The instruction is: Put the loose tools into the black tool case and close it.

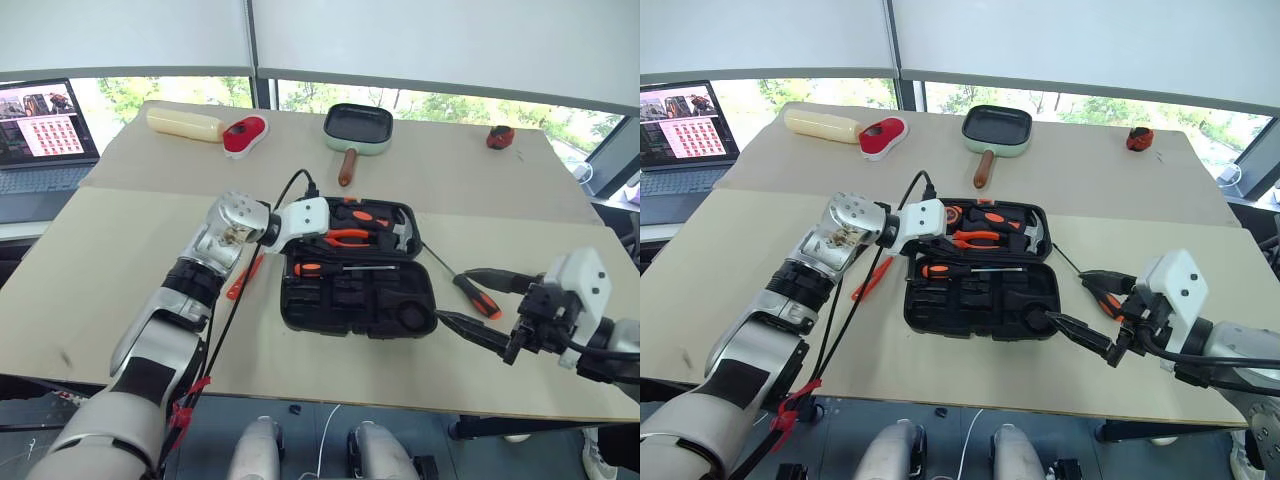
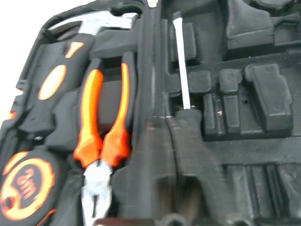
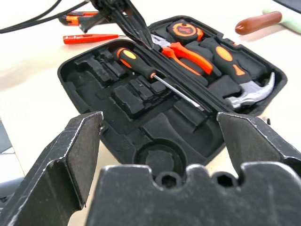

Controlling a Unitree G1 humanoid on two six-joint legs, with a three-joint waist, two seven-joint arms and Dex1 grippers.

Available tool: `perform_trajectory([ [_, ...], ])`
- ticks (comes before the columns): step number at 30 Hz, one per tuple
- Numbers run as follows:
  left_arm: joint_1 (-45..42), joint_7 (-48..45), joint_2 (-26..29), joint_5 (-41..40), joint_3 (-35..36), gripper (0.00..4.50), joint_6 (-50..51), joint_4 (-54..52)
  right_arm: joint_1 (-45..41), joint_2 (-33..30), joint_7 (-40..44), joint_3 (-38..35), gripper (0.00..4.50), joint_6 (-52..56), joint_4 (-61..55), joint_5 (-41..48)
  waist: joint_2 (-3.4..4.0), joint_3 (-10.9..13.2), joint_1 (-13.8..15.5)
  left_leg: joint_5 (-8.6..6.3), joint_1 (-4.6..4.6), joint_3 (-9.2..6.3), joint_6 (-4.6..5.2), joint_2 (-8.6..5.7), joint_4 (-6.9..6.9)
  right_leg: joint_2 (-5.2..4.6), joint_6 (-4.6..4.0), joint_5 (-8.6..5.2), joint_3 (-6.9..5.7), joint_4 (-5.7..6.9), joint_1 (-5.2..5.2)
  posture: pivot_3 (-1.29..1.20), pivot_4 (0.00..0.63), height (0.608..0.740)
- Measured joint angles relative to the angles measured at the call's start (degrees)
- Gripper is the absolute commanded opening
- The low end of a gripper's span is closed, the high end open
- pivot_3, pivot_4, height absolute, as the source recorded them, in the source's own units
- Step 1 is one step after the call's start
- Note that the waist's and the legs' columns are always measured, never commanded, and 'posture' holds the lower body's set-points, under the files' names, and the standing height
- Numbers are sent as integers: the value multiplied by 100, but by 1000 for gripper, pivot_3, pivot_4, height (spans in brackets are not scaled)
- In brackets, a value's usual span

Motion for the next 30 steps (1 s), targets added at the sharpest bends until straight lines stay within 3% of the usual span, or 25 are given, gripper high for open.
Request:
perform_trajectory([
  [8, 58, 5, -73, 301, -284, 46, -121, 97, -1, 1, -15, 4, 4500, 0, 21, -7, 0, 0, 1, 0, 0, -1, 0, 0, 0, 0, 0, 0, 0, 0, 1, 0, 150, 740],
  [14, 26, 228, -141, 613, -457, 46, -779, 374, 4, 48, -59, 4, 4500, 0, 21, -3, 1, -3, 13, 0, 6, -6, 0, -3, 3, -1, 0, 0, -2, -2, 14, 0, 150, 740],
  [19, -78, 396, -283, 693, -494, 46, -1134, 803, 34, 66, -125, 22, 4500, -1, 21, -94, 5, -6, 25, -1, 70, -13, 0, -6, -2, -2, 4, -3, -10, -27, 93, 0, 150, 740],
  [23, -140, 337, -333, 606, -345, 46, -1030, 947, 199, 143, -248, -9, 4500, -3, 29, -256, 5, -6, 19, -1, 73, -14, 0, -6, -2, -2, 11, -7, -8, -31, 99, 0, 150, 740],
  [26, -94, -60, -269, 77, 59, 693, -493, 858, 702, 374, -387, -451, 4500, 12, 71, -379, 8, -3, 8, -1, 43, -17, 1, -5, -3, 0, 4, -4, -9, -28, 71, 0, 150, 740],
  [30, 131, -774, 192, -1138, 948, 2150, 846, -211, 1709, 796, -398, -1463, 4500, 86, 161, -434, 12, -2, -8, -2, 34, -19, 3, -3, -9, 0, 6, -8, -11, -26, 61, 0, 150, 740],
])
